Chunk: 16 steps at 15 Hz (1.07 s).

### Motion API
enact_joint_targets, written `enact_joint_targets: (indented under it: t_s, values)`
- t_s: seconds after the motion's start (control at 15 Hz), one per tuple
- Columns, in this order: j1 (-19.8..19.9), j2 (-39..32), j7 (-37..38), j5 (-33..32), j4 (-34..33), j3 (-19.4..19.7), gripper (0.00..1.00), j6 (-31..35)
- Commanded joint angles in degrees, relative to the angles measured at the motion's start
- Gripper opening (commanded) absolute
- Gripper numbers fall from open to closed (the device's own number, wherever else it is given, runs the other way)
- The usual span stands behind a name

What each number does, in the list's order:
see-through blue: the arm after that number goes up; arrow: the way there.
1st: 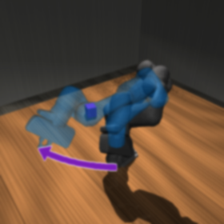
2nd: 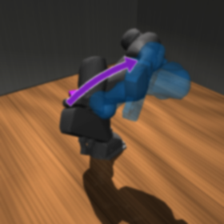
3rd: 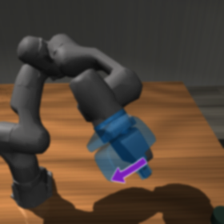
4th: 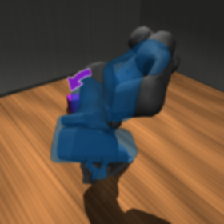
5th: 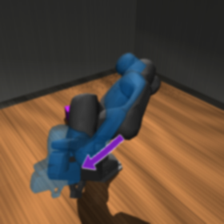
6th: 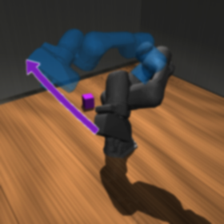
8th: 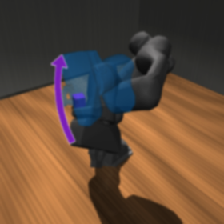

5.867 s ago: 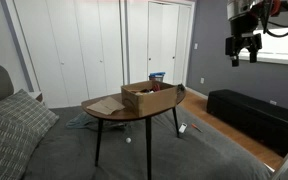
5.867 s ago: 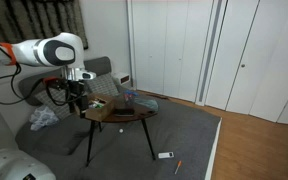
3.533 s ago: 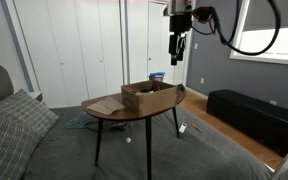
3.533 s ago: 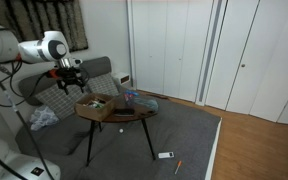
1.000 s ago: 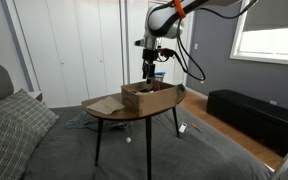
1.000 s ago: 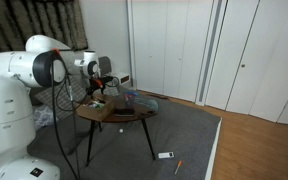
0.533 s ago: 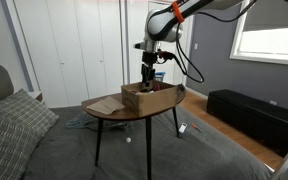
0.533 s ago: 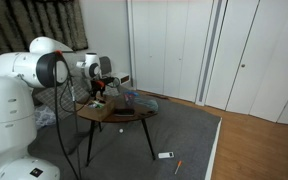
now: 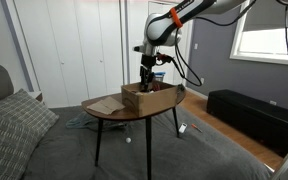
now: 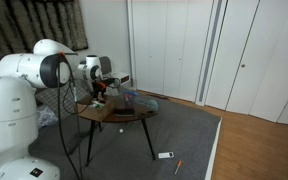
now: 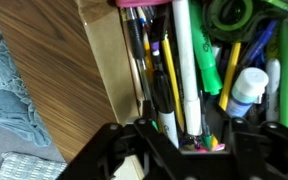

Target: Remove the marker from the box and put it inside the container

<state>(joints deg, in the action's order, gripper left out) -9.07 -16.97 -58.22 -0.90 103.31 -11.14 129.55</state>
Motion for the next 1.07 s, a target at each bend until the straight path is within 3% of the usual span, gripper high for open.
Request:
enact_joint_targets:
  t_s: [0.0,0.47,0.87,1.0]
  values:
    - [0.6,-0.7,-0.5,-2.0,0.1,-0.3,0.53,1.5]
    - [0.6,-2.1,-0.2,-3.7,-0.1,-0.2,0.54,1.9]
    - [0.7,-3.1,-0.1,-4.8,-0.2,-0.1,0.49,1.8]
    - [0.6,-3.2,0.1,-5.2,-0.3,-0.1,0.35,1.8]
